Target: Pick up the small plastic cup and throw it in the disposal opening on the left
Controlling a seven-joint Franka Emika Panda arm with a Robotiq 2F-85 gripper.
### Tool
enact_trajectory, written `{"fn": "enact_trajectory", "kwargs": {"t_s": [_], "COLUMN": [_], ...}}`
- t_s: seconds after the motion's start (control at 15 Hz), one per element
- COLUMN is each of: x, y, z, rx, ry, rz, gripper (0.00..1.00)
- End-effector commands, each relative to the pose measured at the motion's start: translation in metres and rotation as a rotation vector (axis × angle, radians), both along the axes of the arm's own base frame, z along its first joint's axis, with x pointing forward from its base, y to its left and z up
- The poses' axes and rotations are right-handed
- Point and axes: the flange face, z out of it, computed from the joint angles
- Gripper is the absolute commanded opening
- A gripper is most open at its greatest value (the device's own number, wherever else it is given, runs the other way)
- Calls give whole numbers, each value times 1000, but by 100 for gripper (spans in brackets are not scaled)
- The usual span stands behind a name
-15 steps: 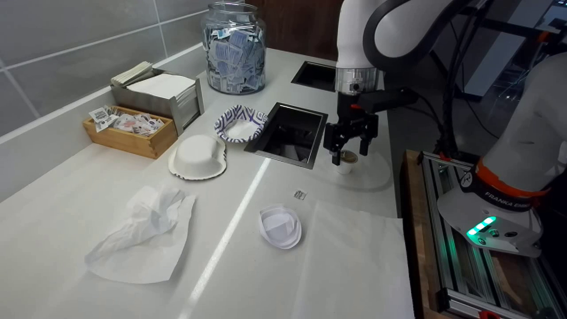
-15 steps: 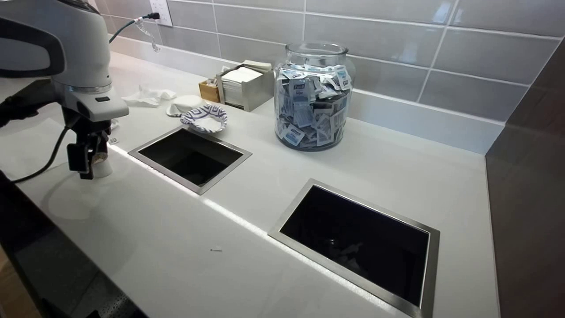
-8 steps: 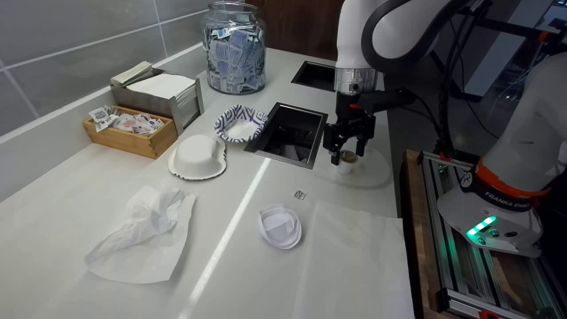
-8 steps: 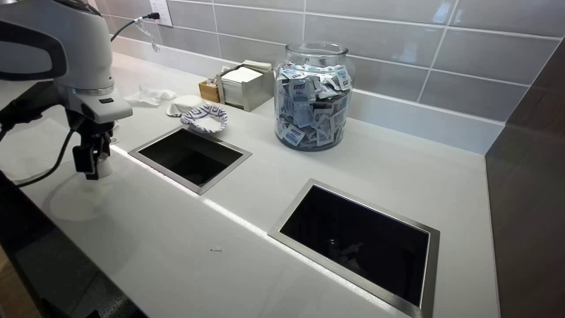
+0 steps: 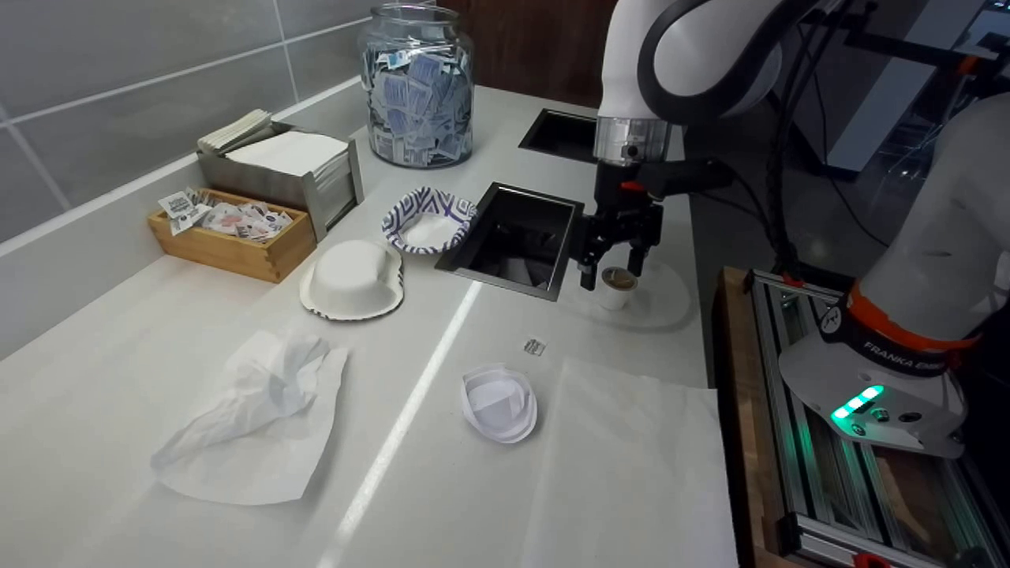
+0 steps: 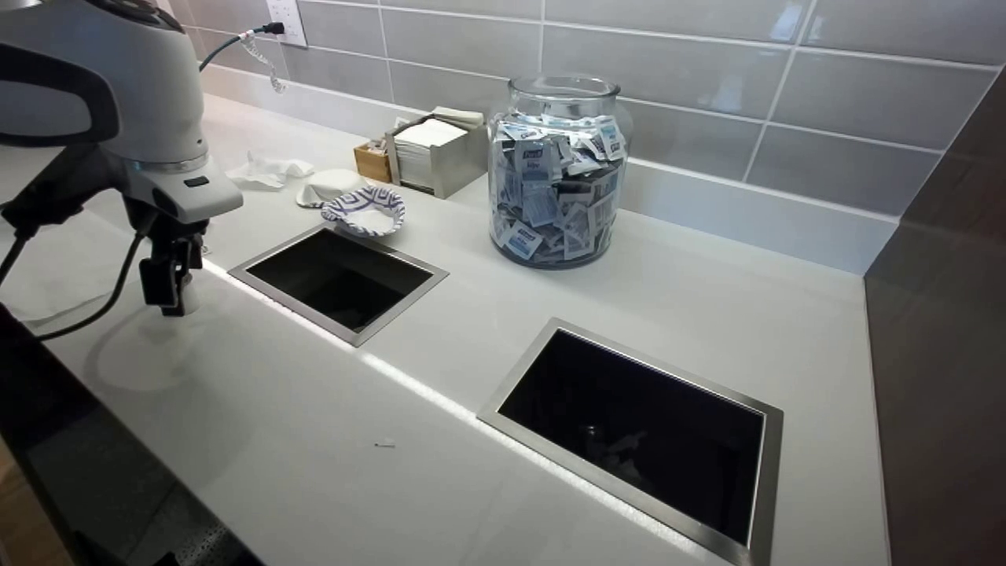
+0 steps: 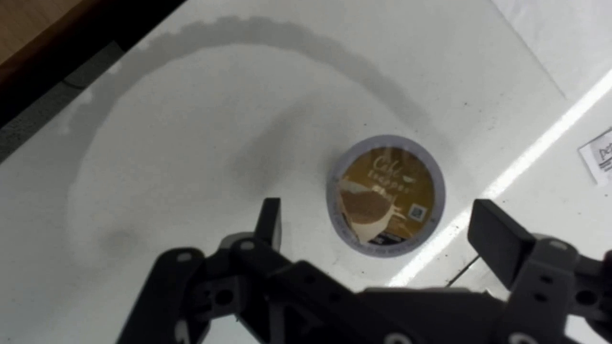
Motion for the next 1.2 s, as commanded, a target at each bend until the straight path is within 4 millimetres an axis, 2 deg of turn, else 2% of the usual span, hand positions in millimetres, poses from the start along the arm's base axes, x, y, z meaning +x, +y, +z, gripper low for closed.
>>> {"fn": "enact_trajectory", "kwargs": {"t_s": [0.0,0.53,1.13], "x": [0,0,-6], "y": [0,-1,1], "z": [0,1,-12], "rx": [3,5,-60], "ry": [-1,-3,142], "rz": [2,2,-107], "gripper": [100,100,100]}}
